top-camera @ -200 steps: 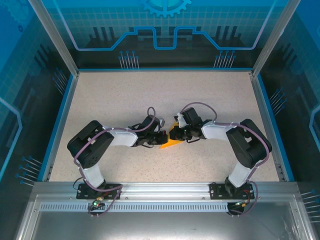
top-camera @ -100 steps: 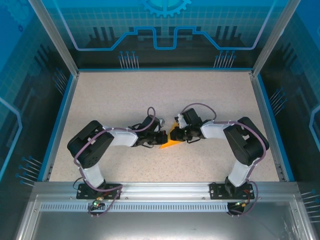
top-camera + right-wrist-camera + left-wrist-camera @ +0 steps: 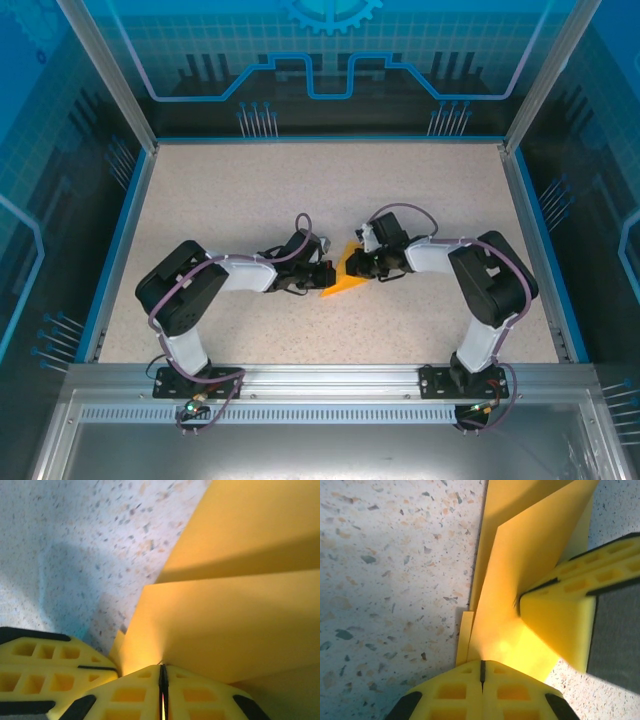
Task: Fold a paper plane with a square sheet of paper (pick it up from the middle)
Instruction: Fourth fold the wing at the center of the table.
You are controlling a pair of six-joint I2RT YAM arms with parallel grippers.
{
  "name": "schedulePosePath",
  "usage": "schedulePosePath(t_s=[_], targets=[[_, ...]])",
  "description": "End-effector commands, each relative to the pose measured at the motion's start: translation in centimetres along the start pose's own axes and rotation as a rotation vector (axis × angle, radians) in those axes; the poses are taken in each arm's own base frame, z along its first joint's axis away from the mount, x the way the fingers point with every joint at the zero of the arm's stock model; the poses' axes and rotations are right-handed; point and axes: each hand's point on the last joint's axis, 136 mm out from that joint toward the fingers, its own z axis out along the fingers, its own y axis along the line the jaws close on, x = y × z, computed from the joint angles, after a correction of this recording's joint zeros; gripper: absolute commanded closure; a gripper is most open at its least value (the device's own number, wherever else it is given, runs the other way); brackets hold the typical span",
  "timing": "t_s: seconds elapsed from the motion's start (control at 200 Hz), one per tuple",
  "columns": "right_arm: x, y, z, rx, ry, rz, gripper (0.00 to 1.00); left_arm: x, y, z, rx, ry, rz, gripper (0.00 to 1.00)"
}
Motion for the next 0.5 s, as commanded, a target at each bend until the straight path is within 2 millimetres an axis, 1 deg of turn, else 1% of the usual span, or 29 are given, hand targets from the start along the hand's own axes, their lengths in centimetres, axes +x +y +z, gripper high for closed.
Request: schedulePosePath(t_s=[0.0, 0.055, 0.105, 0.16, 0.215, 0.255, 0.295, 0.365, 0.435, 0.495], targets=[[-1.8, -1.5, -1.0, 0.064, -0.054, 0.031, 0.89, 6.7, 8.5, 0.3, -0.319, 0.198, -0.078, 1.0], [-2.2, -1.3, -1.4, 0.059, -0.073, 0.025, 0.89, 6.7, 8.4, 0.3, -0.316, 0.198, -0.077, 1.0], [-2.4, -0.5, -1.9, 0.037, -0.086, 0.008, 0.89, 6.6, 8.2, 0.4, -0.31, 0.198, -0.075, 1.0], [-2.6, 1.2, -2.6, -0.024, -0.103, -0.027, 0.89, 6.6, 8.2, 0.4, -0.308, 0.199, -0.074, 1.0], [-2.2, 2.9, -3.0, -0.078, -0.108, -0.068, 0.88, 6.5, 8.1, 0.3, -0.307, 0.198, -0.073, 1.0], [-1.8, 4.0, -3.0, -0.107, -0.101, -0.099, 0.88, 6.5, 8.0, 0.3, -0.305, 0.198, -0.072, 1.0], [-1.3, 4.7, -2.7, -0.115, -0.083, -0.111, 0.88, 6.5, 8.1, 0.4, -0.307, 0.2, -0.071, 1.0], [-0.6, 4.8, -1.5, -0.088, -0.043, -0.114, 0.88, 6.5, 8.2, 0.4, -0.309, 0.201, -0.072, 1.0], [0.0, 3.9, -0.2, -0.06, -0.017, -0.086, 0.89, 6.6, 8.2, 0.5, -0.313, 0.206, -0.072, 1.0], [0.1, 3.2, 0.4, -0.05, -0.014, -0.062, 0.89, 6.7, 8.3, 0.5, -0.316, 0.209, -0.072, 1.0]])
